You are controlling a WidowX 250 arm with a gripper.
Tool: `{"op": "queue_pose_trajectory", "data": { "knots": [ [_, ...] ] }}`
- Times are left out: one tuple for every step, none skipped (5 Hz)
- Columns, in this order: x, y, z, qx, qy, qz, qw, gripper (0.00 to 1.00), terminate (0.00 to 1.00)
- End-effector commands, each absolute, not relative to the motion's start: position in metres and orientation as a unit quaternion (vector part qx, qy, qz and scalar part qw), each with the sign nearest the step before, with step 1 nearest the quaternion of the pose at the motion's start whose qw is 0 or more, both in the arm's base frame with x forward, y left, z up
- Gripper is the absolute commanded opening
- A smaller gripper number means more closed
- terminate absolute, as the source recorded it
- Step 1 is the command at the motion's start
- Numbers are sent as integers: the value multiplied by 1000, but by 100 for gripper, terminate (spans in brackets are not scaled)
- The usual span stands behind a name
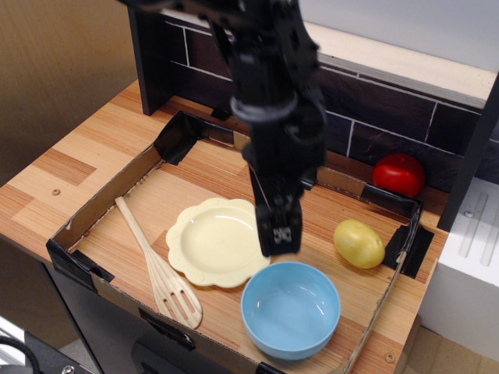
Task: Take bowl off plate
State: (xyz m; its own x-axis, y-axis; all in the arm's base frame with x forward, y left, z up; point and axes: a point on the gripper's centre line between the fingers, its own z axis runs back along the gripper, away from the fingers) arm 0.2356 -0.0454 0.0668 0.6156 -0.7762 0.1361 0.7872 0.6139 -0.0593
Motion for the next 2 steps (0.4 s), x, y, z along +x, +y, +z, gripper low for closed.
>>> {"op": "queue_pose_trajectory", "data": {
  "knots": [
    [243,-42,80,-48,-74,-435,896,100,0],
    [243,-42,80,-48,-74,-435,896,100,100]
  ]
}}
